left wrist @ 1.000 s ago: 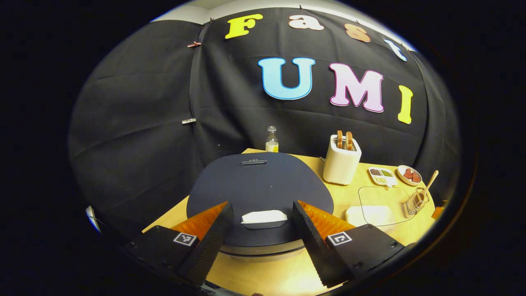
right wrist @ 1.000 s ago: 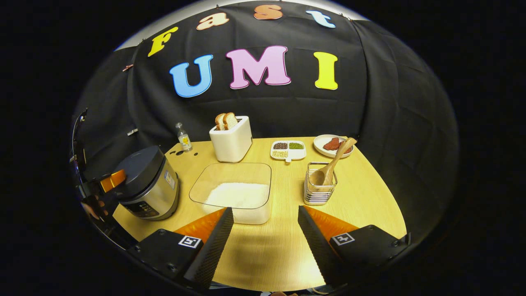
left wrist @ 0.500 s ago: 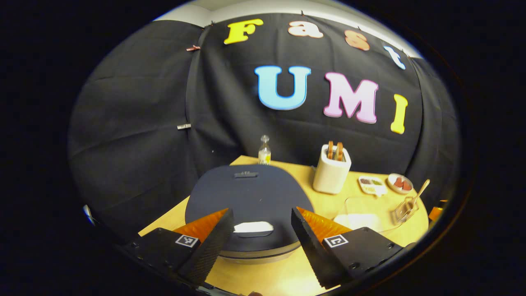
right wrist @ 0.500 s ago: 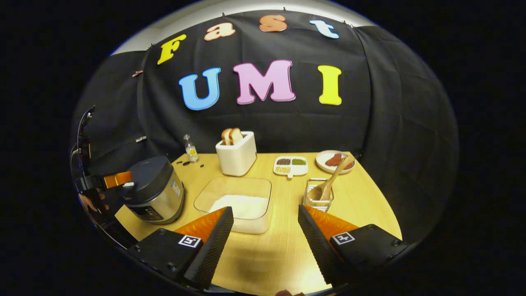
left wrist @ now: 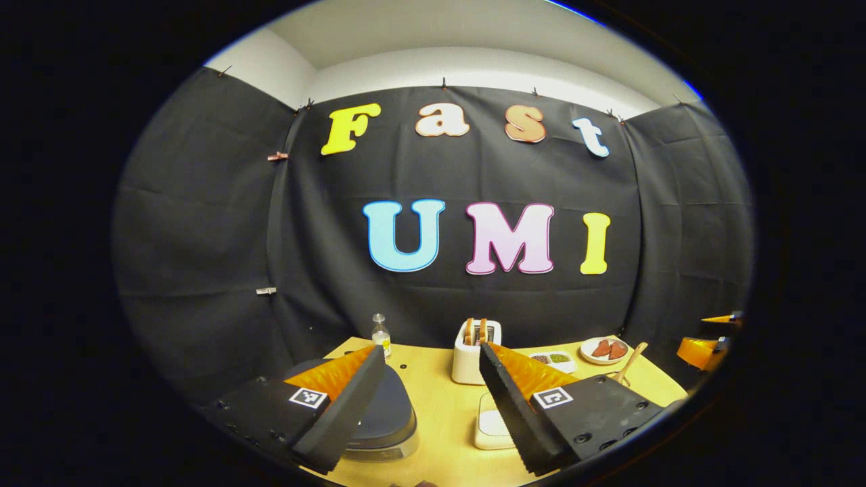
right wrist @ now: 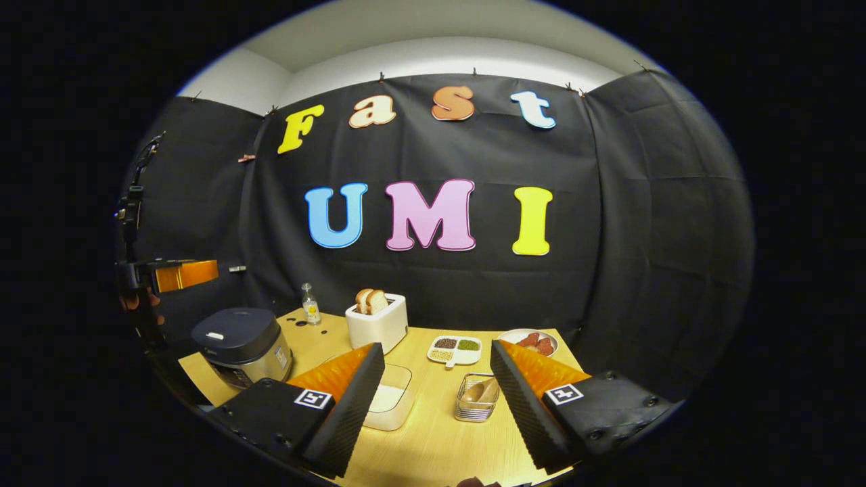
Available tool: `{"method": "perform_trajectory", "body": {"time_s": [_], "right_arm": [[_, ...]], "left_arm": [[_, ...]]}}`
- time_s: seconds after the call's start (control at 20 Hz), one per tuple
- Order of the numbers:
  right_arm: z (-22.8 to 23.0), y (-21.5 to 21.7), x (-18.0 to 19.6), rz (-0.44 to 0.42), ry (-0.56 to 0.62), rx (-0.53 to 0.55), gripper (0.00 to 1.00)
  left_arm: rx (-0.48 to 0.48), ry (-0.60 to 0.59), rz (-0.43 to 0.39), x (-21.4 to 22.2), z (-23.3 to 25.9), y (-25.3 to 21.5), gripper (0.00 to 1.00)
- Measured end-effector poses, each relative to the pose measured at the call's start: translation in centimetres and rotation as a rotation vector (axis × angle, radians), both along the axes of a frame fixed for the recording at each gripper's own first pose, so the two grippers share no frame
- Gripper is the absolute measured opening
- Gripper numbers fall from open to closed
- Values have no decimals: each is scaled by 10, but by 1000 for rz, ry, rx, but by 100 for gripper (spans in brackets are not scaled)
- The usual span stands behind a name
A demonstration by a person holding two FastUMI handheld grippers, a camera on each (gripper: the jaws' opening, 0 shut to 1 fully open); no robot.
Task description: Close the left gripper, press the button to open the rice cooker; take a wooden spoon from the chopstick holder with the right hand, scoop a spoonful of rice and pour it into the rice cooker, then put the wooden spoon back into the chopstick holder.
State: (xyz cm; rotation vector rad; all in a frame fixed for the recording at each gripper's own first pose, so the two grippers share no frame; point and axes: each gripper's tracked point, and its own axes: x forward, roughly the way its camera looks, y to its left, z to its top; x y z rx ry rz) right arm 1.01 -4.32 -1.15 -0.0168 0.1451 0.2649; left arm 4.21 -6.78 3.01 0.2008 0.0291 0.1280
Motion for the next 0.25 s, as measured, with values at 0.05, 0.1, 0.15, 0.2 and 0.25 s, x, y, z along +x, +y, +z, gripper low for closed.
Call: {"method": "perform_trajectory", "body": {"time_s": [0.05,0.1,0.15,0.2,0.25], "right_arm": [[2,-5,-2,-16,1,16,98],[3,-11,-5,-32,-2,22,98],[3,-17,-7,-54,-6,17,98],[3,-25,-10,-81,-6,9,98],[1,-30,-13,-105,-5,0,98]], "left_arm": [[-4,-3,1,-9,-1,-9,92],[-11,0,-6,-16,-5,-19,94],[-23,6,-21,-22,-9,-28,94],[-35,14,-46,-27,-14,-37,95],[-42,30,-59,-30,-19,-41,95]]}}
